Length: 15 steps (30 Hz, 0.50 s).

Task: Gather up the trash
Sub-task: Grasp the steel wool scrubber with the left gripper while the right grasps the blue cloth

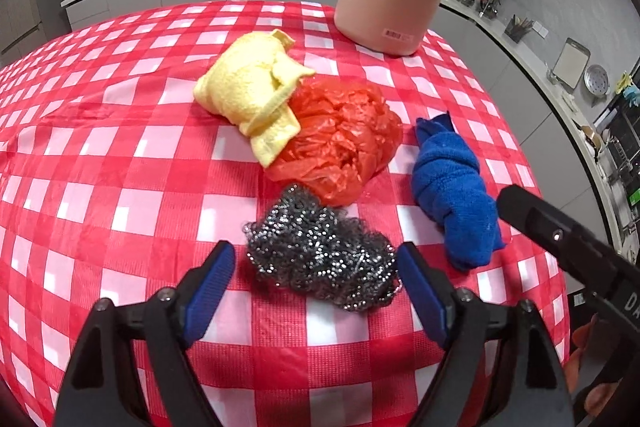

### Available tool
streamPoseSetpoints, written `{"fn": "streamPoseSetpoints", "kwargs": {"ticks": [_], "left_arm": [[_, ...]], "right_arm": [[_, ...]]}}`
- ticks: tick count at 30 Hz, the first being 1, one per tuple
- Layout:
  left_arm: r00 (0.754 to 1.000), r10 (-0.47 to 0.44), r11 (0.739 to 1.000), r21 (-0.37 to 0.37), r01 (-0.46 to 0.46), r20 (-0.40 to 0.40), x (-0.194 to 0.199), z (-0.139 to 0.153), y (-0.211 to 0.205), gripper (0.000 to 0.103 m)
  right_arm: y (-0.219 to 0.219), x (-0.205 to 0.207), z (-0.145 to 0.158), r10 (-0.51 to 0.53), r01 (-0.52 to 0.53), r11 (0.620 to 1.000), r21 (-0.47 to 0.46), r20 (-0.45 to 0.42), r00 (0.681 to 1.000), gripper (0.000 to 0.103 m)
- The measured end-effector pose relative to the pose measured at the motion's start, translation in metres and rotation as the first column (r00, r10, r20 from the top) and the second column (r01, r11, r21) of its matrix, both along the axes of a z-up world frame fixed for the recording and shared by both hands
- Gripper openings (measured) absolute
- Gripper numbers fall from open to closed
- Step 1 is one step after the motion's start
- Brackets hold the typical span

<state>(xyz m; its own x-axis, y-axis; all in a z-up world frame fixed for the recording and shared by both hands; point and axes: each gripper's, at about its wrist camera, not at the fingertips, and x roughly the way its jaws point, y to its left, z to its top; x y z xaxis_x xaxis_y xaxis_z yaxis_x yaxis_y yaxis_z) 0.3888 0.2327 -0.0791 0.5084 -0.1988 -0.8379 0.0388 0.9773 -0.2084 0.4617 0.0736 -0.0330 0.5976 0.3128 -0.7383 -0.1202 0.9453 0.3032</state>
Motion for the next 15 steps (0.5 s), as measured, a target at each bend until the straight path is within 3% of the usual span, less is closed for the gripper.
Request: {"fn": "streamPoseSetpoints", "kwargs": {"ticks": [15], "left_arm": [[0.998, 0.056, 0.998, -0.030, -0.056, -0.002, 0.000, -0.001, 0.030, 0.085]], "right_arm": [[0.024, 0.024, -0.023, 0.045, -0.047, 0.997, -0.055, -0.047, 0.998, 0.081]]}}
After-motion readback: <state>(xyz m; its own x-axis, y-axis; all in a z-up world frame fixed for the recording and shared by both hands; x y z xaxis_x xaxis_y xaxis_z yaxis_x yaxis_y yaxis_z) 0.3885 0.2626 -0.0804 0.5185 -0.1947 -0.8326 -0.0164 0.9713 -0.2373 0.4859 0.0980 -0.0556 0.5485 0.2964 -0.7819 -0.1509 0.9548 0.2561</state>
